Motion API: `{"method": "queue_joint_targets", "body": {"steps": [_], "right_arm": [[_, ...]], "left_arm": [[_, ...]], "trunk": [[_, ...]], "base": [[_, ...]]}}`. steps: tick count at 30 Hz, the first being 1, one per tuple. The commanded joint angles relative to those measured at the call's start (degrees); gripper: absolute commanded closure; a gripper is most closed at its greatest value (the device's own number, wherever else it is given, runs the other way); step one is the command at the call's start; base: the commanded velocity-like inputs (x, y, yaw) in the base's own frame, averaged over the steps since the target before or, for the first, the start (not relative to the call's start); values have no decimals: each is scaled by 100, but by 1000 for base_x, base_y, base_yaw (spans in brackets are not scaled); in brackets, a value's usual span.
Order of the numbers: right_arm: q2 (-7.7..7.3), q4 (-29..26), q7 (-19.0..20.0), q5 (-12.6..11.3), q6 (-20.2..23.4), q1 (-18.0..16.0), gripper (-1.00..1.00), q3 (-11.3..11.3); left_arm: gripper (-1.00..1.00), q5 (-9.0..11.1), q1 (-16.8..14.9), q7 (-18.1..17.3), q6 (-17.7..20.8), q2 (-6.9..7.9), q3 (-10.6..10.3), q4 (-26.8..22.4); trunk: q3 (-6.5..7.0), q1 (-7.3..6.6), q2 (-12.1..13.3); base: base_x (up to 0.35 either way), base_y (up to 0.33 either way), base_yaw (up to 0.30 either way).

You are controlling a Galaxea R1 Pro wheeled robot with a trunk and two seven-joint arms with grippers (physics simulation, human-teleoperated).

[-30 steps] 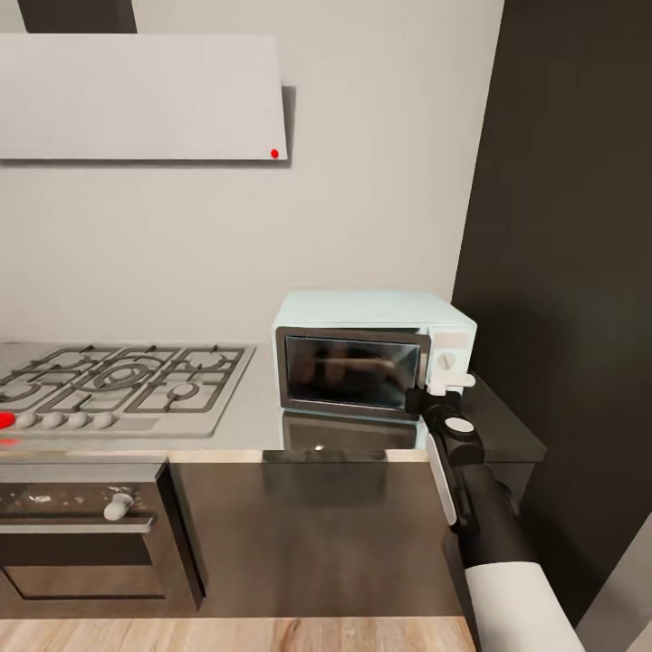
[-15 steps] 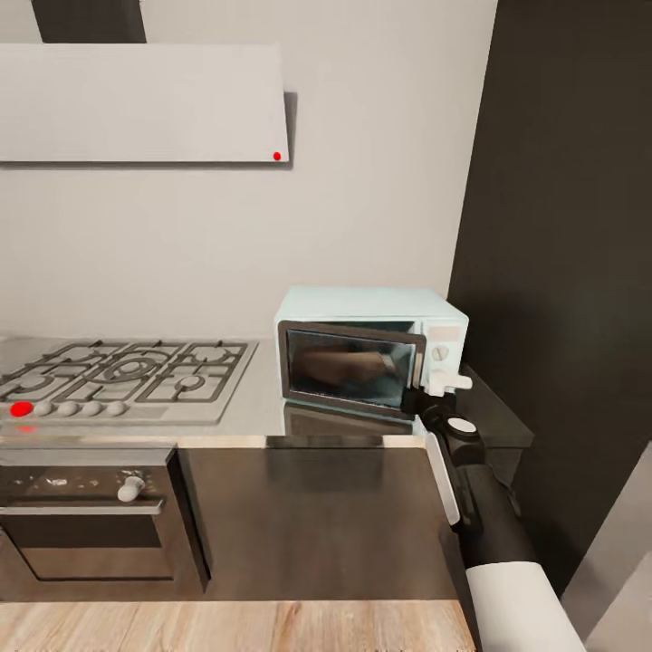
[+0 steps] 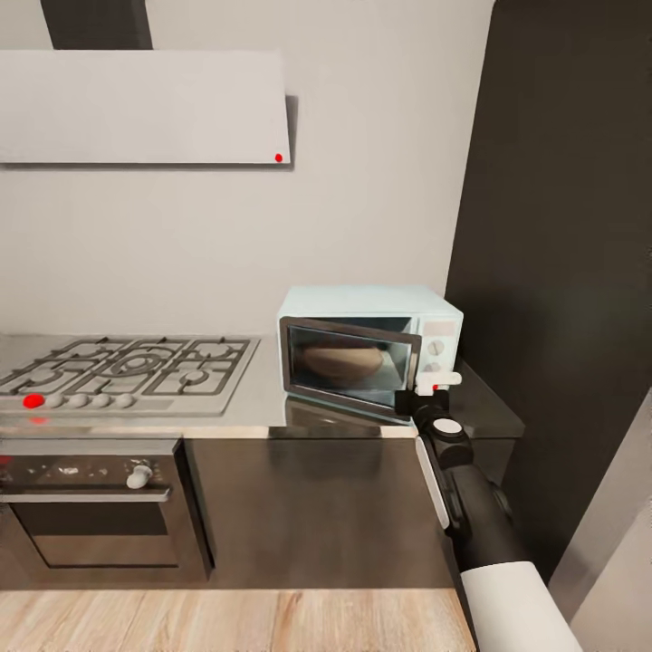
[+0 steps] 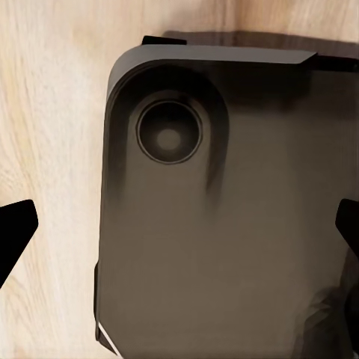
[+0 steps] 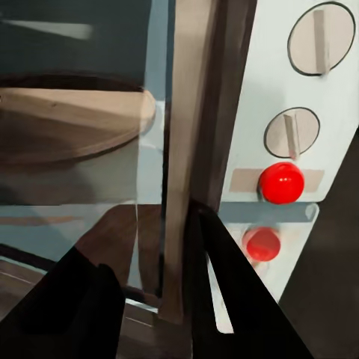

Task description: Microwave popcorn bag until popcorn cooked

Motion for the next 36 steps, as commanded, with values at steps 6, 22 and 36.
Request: {"method": "queue_joint_targets", "body": {"steps": [6, 22, 36], "right_arm": [[-2, -68, -38, 238, 67, -6, -100, -393], [-278, -143, 145, 243, 1125, 123, -100, -381], [-844, -254, 146, 152, 1092, 123, -100, -694]], "left_arm": [[-100, 50, 3, 0, -12, 6, 8, -3], [-100, 50, 3, 0, -12, 17, 8, -3], [-100, 50, 2, 1, -12, -1, 8, -3]], "trunk": [[-5, -1, -4], [-5, -1, -4], [-5, -1, -4]], "base": [[-5, 0, 0], [0, 0, 0], [36, 0, 0]]}}
